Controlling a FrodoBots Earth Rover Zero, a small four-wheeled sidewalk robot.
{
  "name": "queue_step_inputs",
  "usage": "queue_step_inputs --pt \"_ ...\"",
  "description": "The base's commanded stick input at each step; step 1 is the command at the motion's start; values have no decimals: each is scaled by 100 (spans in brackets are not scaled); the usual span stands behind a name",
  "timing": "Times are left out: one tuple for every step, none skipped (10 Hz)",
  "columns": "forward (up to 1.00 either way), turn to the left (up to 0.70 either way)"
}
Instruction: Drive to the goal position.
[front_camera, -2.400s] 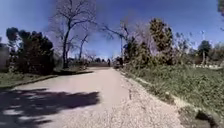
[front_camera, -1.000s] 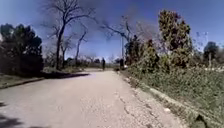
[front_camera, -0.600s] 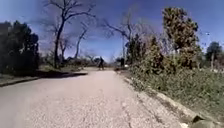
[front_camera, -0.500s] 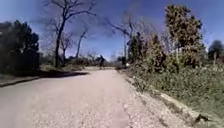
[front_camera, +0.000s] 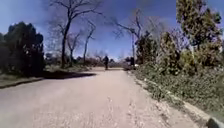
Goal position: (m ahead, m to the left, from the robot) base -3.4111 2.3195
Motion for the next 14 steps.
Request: queue_step_inputs --pt "100 0" --pt "100 0" --pt "100 13" --pt "100 40" --pt "100 40" --pt "100 40" --pt "100 11" --pt "100 0" --pt "100 0" --pt "100 0" --pt "100 0" --pt "100 0" --pt "100 0" --pt "100 0"
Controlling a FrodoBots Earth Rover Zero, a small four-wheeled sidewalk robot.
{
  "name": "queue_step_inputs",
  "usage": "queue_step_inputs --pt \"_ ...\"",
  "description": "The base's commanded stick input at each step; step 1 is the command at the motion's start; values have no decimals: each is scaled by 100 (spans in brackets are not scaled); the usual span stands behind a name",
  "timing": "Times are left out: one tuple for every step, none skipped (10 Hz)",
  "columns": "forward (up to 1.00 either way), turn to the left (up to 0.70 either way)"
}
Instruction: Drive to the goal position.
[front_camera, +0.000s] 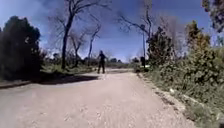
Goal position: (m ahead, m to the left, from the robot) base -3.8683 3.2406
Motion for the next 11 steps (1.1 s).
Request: queue_step_inputs --pt "100 0" --pt "100 0" --pt "100 0" --pt "100 0" --pt "100 0" --pt "100 0" --pt "100 0" --pt "100 0" --pt "100 0" --pt "100 0" --pt "100 0"
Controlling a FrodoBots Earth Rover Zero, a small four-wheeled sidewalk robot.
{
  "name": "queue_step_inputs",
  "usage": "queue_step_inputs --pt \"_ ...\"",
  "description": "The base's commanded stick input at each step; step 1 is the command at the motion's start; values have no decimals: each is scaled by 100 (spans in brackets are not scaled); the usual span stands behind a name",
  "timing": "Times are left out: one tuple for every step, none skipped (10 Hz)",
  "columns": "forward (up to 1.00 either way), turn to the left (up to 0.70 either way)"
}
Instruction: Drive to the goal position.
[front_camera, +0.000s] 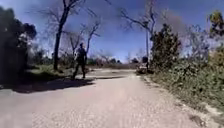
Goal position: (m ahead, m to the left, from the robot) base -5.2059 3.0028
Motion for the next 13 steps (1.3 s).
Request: queue_step_inputs --pt "100 0" --pt "100 0" --pt "100 0" --pt "100 0" --pt "100 0" --pt "100 0" --pt "100 0" --pt "100 -3" --pt "100 -40" --pt "100 -40" --pt "100 -40" --pt "100 -34" --pt "100 0"
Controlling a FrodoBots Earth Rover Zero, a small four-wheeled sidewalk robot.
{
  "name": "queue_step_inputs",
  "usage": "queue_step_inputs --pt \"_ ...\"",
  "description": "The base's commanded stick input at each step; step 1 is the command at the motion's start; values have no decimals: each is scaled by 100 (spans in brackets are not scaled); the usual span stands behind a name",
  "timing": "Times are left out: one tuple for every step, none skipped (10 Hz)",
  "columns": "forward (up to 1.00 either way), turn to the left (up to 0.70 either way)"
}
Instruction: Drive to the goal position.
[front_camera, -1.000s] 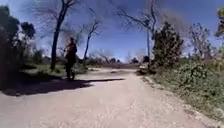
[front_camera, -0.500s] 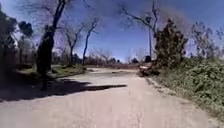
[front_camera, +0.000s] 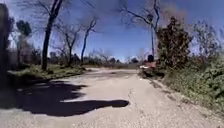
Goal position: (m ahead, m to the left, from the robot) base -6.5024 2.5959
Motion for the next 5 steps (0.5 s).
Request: queue_step_inputs --pt "100 0" --pt "100 0" --pt "100 0" --pt "100 0" --pt "100 0"
